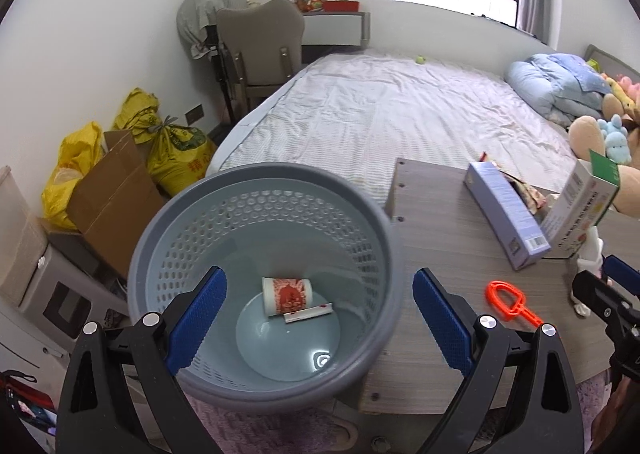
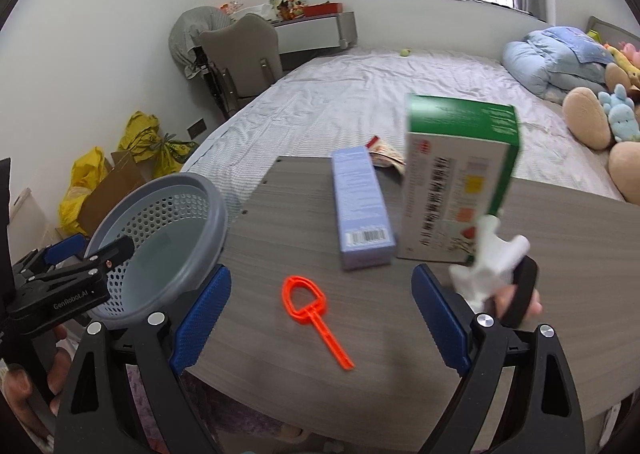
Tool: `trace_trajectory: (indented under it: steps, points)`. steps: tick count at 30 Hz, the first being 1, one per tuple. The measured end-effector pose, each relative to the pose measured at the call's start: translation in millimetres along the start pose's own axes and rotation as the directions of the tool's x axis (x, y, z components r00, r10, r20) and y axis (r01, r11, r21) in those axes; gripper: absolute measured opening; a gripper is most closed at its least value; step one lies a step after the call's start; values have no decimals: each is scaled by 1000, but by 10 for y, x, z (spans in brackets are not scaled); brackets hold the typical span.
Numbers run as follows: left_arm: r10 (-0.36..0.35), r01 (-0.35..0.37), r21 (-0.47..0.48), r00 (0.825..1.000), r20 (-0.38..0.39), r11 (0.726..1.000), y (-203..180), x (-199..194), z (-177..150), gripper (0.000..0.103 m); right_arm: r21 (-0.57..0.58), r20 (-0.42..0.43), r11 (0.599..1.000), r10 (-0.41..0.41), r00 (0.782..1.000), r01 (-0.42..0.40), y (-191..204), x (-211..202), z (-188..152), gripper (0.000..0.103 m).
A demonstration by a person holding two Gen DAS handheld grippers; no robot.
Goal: Collect trash
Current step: 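Return the left tool to the table and grasp the orange plastic scoop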
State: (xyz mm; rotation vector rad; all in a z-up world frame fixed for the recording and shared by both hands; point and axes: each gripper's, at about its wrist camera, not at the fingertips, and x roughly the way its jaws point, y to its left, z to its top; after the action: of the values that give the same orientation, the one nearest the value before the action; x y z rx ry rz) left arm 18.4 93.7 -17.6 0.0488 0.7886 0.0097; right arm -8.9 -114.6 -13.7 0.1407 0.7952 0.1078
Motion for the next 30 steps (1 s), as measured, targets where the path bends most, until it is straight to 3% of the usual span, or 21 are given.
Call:
trace_trajectory:
  steps: [8,19,30]
  points:
    - [-52,52,62,999,-13,997,-453,-28,-40,92,73,-11,995,-75,997,75,-522,-187,-214,87]
    - [-66,73,102,996,-64,992,-877,49,-171,92,158,-64,975,-148,987,156,-1157,-246,-556,87]
    - [-55,65,153,996,-70,986,-1125,45,-237,92,194,-51,960,-195,979,201,-1474,-105,-497,87]
